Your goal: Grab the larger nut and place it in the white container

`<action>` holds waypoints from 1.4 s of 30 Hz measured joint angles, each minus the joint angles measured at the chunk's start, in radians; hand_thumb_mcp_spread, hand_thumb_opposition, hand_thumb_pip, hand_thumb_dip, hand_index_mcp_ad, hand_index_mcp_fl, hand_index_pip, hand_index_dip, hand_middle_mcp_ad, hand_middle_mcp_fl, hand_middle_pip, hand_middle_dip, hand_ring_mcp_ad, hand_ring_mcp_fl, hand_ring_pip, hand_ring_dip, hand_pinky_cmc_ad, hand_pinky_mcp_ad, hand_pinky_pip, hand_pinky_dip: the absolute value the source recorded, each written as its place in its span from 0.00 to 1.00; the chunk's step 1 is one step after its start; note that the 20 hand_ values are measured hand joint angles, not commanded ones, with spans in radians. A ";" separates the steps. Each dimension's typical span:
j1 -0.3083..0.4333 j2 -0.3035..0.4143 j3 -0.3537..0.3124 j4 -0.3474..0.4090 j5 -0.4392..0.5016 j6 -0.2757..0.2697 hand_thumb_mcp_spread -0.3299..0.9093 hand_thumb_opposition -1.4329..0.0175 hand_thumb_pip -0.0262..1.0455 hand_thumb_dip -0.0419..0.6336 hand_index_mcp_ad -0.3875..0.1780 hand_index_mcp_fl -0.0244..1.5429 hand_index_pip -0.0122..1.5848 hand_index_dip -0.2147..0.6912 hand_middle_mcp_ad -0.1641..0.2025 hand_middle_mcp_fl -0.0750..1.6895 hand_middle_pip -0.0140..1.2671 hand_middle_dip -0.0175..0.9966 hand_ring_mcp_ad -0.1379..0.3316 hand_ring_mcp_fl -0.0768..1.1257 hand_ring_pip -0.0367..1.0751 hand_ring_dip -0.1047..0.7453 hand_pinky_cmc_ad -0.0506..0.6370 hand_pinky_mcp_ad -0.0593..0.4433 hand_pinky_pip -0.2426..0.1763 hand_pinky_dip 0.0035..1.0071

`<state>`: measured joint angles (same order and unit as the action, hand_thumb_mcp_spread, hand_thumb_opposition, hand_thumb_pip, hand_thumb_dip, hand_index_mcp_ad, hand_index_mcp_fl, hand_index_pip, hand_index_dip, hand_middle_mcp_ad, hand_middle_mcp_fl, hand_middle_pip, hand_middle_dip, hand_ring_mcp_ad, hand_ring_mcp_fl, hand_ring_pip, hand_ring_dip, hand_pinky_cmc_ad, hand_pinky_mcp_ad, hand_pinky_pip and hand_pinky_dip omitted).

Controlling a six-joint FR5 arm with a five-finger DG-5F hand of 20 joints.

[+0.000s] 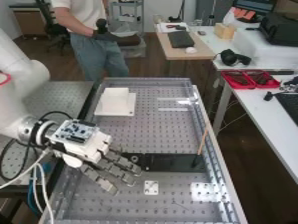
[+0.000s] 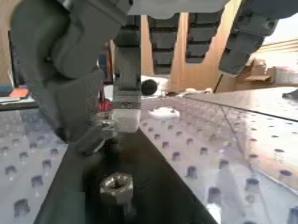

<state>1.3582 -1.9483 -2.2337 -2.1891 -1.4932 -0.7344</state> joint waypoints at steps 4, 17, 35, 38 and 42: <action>-0.002 0.019 0.002 0.004 -0.007 -0.002 0.55 0.38 0.57 0.47 0.59 0.28 0.96 0.45 0.67 0.10 0.11 0.20 0.59 0.07 0.11 0.23 0.57 0.67 0.40 0.29; 0.010 0.111 -0.016 0.002 -0.062 -0.020 0.55 0.38 0.57 0.47 0.59 0.28 0.96 0.45 0.67 0.11 0.11 0.20 0.60 0.07 0.11 0.23 0.57 0.67 0.43 0.29; 0.142 0.264 -0.058 -0.142 -0.224 -0.031 0.55 0.38 0.57 0.47 0.59 0.28 0.96 0.44 0.65 0.12 0.11 0.20 0.57 0.07 0.11 0.23 0.57 0.67 0.44 0.29; 0.162 0.266 -0.049 -0.182 -0.249 -0.028 0.55 0.38 0.57 0.47 0.59 0.28 0.96 0.45 0.65 0.12 0.11 0.20 0.57 0.07 0.11 0.23 0.57 0.67 0.44 0.29; 0.190 0.263 -0.033 -0.227 -0.292 -0.027 0.55 0.38 0.57 0.47 0.59 0.28 0.96 0.46 0.65 0.12 0.11 0.20 0.57 0.07 0.11 0.23 0.57 0.67 0.44 0.28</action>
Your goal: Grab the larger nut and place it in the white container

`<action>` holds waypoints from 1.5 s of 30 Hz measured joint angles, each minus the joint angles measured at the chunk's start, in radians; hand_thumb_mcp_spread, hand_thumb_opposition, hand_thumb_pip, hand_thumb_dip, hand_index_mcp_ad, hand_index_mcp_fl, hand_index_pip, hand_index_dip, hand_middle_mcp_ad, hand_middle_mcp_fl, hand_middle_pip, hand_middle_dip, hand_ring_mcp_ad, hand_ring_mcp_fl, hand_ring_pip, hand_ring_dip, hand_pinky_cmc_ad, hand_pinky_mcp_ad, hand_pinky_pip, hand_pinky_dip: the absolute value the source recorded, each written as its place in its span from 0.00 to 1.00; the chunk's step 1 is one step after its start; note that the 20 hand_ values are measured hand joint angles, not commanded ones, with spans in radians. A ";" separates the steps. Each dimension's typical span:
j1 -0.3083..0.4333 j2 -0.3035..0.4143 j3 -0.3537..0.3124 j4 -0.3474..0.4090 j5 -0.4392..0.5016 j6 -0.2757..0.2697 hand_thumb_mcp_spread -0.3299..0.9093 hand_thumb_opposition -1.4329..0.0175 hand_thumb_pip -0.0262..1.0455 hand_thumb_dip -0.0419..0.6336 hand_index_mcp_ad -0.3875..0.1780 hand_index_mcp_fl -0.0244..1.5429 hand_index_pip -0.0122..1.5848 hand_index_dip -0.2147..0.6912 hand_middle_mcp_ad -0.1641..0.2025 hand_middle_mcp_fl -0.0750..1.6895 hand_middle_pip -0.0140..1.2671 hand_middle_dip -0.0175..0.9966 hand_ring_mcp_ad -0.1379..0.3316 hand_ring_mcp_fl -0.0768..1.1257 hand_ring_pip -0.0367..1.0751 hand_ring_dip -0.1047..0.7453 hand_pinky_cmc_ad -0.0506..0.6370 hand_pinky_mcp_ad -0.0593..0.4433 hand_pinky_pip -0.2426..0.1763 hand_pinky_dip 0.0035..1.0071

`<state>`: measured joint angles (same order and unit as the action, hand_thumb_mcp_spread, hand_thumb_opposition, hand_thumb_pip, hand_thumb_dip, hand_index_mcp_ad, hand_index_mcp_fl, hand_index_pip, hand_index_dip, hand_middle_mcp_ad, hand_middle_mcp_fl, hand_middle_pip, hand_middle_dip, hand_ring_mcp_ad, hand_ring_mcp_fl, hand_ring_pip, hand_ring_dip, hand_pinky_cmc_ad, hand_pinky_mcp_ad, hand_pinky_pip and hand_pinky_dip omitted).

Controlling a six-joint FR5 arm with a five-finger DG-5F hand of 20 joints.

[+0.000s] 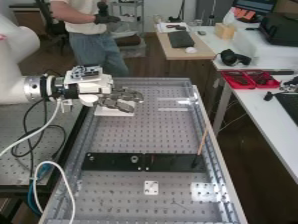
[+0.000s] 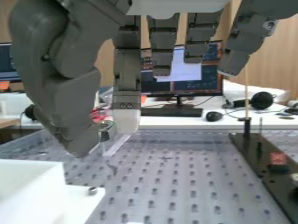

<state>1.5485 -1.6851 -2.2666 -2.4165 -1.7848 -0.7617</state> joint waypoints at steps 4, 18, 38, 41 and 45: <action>0.036 -0.009 0.018 -0.025 -0.048 -0.004 0.55 0.38 0.57 0.47 0.59 0.28 0.96 0.46 0.65 0.12 0.11 0.20 0.57 0.07 0.11 0.23 0.57 0.67 0.44 0.28; 0.097 -0.063 0.054 -0.034 -0.190 -0.021 0.55 0.38 0.57 0.47 0.59 0.28 0.96 0.46 0.63 0.11 0.11 0.21 0.56 0.07 0.11 0.23 0.57 0.67 0.44 0.28; 0.129 -0.127 0.093 -0.065 -0.176 -0.032 0.55 0.37 0.59 0.48 0.56 0.21 0.96 0.47 0.63 0.11 0.11 0.22 0.56 0.07 0.11 0.23 0.57 0.67 0.44 0.28; 0.122 -0.129 0.098 -0.076 -0.169 -0.032 0.55 0.38 0.65 0.48 0.50 0.11 0.91 0.46 0.63 0.08 0.11 0.22 0.56 0.07 0.11 0.22 0.57 0.67 0.44 0.31; 0.116 -0.128 0.100 -0.083 -0.167 -0.032 0.54 0.39 0.68 0.48 0.50 0.06 0.86 0.42 0.63 0.08 0.11 0.22 0.56 0.07 0.11 0.22 0.57 0.67 0.43 0.36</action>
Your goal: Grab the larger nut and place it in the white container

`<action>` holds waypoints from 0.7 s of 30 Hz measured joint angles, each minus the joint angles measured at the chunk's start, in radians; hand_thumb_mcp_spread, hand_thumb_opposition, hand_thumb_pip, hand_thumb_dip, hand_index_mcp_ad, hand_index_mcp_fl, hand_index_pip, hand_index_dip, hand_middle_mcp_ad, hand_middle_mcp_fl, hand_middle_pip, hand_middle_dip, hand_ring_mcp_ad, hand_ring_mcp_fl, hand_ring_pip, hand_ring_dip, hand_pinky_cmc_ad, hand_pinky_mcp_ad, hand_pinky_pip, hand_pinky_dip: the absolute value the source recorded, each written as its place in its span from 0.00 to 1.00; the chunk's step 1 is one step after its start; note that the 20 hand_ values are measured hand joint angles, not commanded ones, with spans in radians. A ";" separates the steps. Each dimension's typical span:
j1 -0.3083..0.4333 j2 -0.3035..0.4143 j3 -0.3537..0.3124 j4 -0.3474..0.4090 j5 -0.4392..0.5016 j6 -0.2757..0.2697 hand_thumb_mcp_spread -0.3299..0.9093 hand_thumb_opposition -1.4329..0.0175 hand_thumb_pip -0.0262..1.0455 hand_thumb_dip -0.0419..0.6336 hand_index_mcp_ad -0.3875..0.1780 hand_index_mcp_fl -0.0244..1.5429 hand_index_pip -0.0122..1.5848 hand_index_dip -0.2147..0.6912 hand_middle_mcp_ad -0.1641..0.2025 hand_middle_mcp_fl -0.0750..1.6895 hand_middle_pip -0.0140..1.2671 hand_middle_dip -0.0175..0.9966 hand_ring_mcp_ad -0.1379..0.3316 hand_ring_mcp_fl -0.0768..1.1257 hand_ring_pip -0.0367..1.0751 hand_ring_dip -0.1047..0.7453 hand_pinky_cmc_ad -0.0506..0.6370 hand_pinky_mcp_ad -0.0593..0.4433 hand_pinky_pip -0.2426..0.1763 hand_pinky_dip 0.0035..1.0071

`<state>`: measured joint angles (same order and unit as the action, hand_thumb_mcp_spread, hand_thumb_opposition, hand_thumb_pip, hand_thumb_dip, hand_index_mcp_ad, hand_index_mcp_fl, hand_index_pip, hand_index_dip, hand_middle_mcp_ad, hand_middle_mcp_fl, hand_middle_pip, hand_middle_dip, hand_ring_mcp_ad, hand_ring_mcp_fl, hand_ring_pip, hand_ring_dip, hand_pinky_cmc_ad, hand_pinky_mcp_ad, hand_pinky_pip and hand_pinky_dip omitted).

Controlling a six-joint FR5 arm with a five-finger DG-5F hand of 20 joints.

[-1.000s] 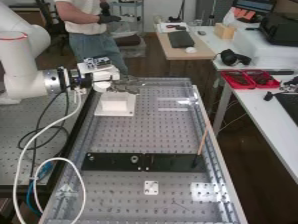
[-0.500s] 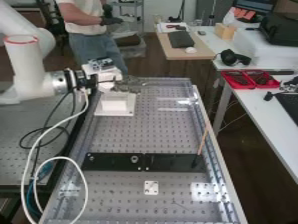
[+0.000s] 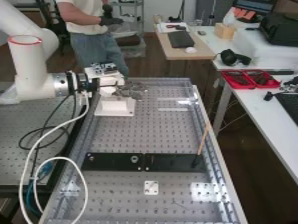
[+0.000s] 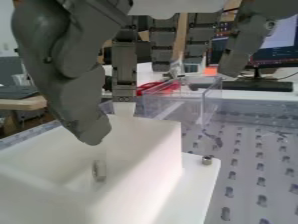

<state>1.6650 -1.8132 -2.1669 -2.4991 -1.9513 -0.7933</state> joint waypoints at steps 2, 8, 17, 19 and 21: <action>-0.004 0.004 0.000 -0.003 0.003 0.002 0.55 0.40 0.68 0.48 0.50 0.03 0.85 0.40 0.63 0.08 0.11 0.22 0.56 0.07 0.11 0.22 0.57 0.67 0.43 0.39; -0.019 0.021 0.001 -0.009 0.024 0.009 0.52 0.40 0.70 0.48 0.50 0.03 0.83 0.39 0.63 0.08 0.11 0.22 0.56 0.07 0.11 0.22 0.57 0.67 0.40 0.42; -0.131 0.122 0.023 -0.043 0.104 0.062 0.50 0.40 0.70 0.48 0.50 0.03 0.77 0.35 0.63 0.08 0.11 0.22 0.56 0.07 0.11 0.22 0.57 0.67 0.36 0.45; -0.166 0.154 0.030 -0.043 0.141 0.075 0.50 0.40 0.70 0.48 0.50 0.03 0.75 0.35 0.63 0.08 0.11 0.22 0.56 0.07 0.11 0.22 0.57 0.67 0.36 0.45; -0.189 0.180 0.036 -0.041 0.176 0.079 0.50 0.40 0.70 0.48 0.50 0.03 0.72 0.34 0.63 0.08 0.11 0.22 0.57 0.07 0.11 0.23 0.57 0.67 0.36 0.45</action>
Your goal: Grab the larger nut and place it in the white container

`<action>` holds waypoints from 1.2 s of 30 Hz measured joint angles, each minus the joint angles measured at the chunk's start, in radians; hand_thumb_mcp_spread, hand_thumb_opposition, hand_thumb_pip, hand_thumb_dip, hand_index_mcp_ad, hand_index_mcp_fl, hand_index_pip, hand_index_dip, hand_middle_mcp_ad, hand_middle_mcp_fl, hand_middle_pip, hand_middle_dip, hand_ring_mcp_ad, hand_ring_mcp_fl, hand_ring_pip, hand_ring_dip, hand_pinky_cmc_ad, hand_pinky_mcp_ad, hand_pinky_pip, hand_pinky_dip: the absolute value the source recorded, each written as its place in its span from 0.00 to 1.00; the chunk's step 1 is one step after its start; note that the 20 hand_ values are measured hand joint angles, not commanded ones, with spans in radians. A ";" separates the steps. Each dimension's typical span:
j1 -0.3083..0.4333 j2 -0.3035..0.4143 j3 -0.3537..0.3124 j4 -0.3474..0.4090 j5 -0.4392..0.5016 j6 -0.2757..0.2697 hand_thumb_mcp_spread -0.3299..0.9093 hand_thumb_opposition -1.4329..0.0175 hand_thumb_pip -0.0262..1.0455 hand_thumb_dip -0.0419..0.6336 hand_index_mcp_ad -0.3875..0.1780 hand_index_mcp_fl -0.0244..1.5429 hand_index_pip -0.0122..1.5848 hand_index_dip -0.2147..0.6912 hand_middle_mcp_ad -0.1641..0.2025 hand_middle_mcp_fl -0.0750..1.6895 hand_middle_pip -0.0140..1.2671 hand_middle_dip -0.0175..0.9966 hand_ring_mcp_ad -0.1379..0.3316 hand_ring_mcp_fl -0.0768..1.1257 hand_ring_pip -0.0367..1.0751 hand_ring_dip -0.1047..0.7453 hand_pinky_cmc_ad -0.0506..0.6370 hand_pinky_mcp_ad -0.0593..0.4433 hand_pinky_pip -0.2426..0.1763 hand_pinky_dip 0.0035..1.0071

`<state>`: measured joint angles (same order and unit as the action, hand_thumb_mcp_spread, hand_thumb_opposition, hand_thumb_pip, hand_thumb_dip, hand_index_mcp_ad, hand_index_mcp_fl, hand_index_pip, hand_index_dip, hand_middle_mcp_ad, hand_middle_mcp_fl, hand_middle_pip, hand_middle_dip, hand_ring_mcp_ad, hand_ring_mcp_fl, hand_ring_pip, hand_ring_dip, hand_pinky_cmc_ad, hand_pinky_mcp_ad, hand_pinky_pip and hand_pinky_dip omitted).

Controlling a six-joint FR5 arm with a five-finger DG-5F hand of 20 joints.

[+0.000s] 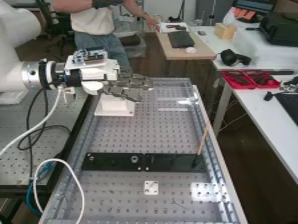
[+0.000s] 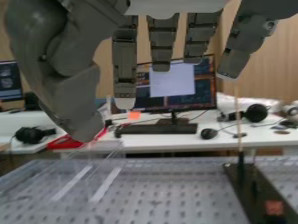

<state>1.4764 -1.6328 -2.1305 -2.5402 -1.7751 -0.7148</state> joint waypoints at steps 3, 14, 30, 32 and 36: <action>-0.031 0.041 0.017 0.003 0.071 -0.006 0.50 0.41 0.69 0.48 0.50 0.03 0.68 0.34 0.64 0.08 0.11 0.22 0.57 0.07 0.11 0.22 0.57 0.67 0.37 0.47; -0.088 0.053 0.140 -0.035 0.276 -0.039 0.49 0.42 0.67 0.46 0.50 0.03 0.62 0.34 0.63 0.08 0.11 0.22 0.57 0.07 0.11 0.22 0.57 0.67 0.37 0.49; -0.133 0.005 0.220 -0.074 0.316 0.003 0.49 0.42 0.67 0.46 0.50 0.03 0.60 0.34 0.64 0.08 0.11 0.22 0.57 0.07 0.11 0.22 0.57 0.67 0.35 0.49; -0.137 0.002 0.226 -0.085 0.313 0.000 0.49 0.42 0.67 0.46 0.50 0.03 0.59 0.34 0.63 0.08 0.11 0.22 0.57 0.07 0.11 0.22 0.57 0.67 0.35 0.49; -0.143 -0.003 0.236 -0.105 0.306 0.020 0.49 0.42 0.67 0.46 0.50 0.03 0.59 0.34 0.63 0.08 0.11 0.22 0.57 0.07 0.11 0.22 0.57 0.67 0.35 0.49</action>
<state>1.3332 -1.6363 -1.8943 -2.6450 -1.4693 -0.6952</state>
